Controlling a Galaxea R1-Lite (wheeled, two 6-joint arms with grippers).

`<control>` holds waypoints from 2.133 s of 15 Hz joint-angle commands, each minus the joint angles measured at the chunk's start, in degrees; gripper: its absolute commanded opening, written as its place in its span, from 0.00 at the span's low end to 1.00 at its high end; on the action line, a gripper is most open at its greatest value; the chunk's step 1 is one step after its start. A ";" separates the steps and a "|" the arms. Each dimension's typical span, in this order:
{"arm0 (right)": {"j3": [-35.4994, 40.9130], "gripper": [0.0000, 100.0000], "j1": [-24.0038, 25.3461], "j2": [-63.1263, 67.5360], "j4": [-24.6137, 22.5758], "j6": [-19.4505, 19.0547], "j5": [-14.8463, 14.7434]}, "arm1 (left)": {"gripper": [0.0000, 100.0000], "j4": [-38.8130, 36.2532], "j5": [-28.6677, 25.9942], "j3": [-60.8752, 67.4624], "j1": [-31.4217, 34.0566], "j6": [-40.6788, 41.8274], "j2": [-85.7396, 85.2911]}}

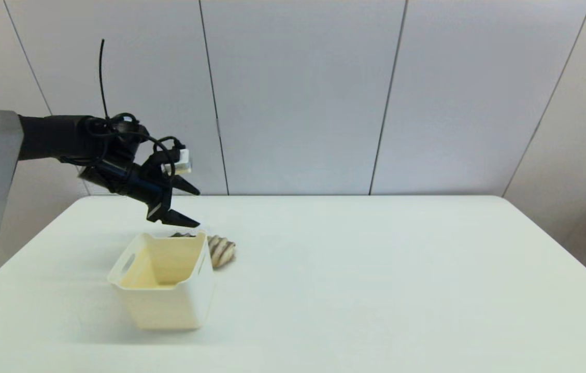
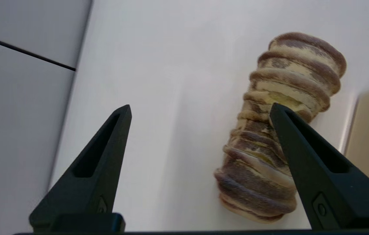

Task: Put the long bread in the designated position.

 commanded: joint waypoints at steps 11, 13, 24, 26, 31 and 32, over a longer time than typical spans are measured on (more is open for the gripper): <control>-0.01 1.00 0.00 0.07 0.00 -0.04 0.01 | 1.00 0.09 2.66 8.51 9.93 -16.38 -36.75; -0.01 1.00 0.00 0.07 0.00 -0.04 0.01 | 1.00 -0.35 3.45 17.14 10.11 -23.24 -46.96; 0.07 1.00 0.00 0.07 0.00 -0.04 0.01 | 1.00 -33.75 20.41 70.40 9.49 -49.87 -89.15; -0.01 1.00 0.00 0.07 0.00 -0.04 0.01 | 1.00 -37.26 22.61 75.85 7.65 -52.07 -94.42; -0.01 1.00 0.00 0.07 0.00 -0.04 0.01 | 1.00 -37.44 27.79 88.59 2.02 -52.60 -112.00; 0.07 1.00 0.00 0.07 0.00 -0.04 0.01 | 1.00 -37.44 27.97 90.79 1.41 -52.68 -114.37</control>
